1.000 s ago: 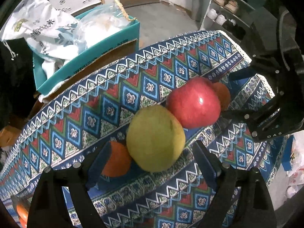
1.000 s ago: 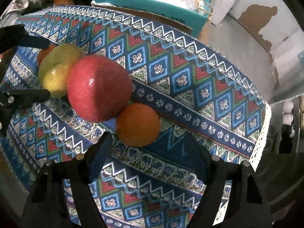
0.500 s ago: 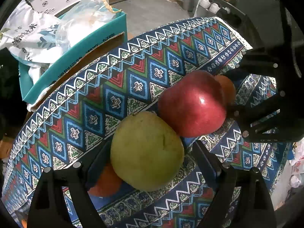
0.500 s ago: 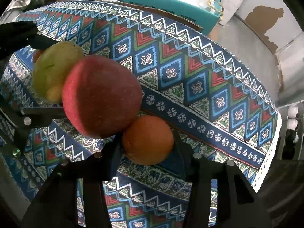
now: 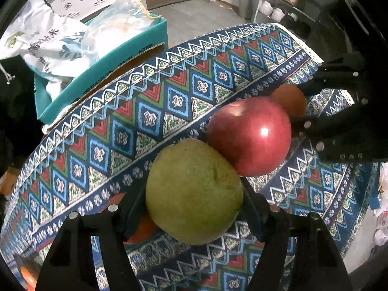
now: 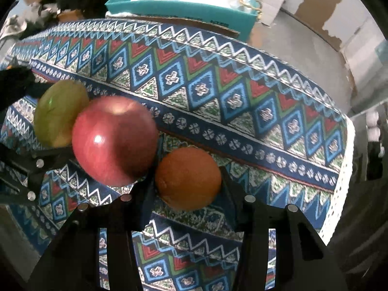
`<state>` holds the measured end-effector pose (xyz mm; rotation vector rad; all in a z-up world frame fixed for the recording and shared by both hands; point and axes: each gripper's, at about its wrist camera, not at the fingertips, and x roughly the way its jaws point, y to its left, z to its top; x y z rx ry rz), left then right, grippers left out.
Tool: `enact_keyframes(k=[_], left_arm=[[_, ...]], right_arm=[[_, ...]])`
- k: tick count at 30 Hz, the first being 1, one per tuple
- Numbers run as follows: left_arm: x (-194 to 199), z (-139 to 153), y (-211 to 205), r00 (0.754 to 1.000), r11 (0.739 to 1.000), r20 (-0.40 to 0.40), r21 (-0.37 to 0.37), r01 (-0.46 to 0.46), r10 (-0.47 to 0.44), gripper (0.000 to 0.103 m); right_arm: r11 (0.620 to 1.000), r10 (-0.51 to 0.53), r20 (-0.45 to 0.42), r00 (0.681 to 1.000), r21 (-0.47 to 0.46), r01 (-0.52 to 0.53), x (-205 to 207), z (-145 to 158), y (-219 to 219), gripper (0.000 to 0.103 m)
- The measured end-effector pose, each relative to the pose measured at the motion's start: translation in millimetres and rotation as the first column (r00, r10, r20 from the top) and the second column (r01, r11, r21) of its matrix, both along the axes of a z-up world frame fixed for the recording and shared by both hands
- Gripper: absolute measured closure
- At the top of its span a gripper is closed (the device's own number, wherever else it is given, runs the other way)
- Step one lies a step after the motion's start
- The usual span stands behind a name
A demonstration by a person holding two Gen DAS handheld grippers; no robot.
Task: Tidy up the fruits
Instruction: 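Carry the pear with the left tool and the orange with the right tool toward the plate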
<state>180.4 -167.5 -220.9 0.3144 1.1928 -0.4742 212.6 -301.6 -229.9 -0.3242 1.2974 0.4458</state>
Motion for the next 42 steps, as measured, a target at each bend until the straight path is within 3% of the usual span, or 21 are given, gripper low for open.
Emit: enact_keyframes(k=[17, 22, 34, 42], left_arm=[[-38, 40, 29, 0.990, 0.989, 0.062, -0.091, -0.120, 0.125, 0.030], [-56, 62, 41, 0.985, 0.980, 0.088, -0.146, -0.138, 0.152, 0.031], [-87, 118, 67, 0.969, 0.962, 0.151, -0.223, -0.159, 0.195, 0.030], [-111, 148, 89, 0.949, 0.957, 0.221, -0.233, -0.171, 0.224, 0.030]], right_arm=[[0.990, -0.117, 0.092, 0.989, 0.088, 0.109, -47, 61, -2, 0.056], [0.976, -0.157, 0.107, 0.982, 0.169, 0.138, -54, 83, 0, 0.056], [0.960, -0.169, 0.199, 0.965, 0.256, 0.115, -80, 138, 28, 0.056], [0.948, -0.199, 0.283, 0.938, 0.299, 0.111, -98, 175, 43, 0.056]])
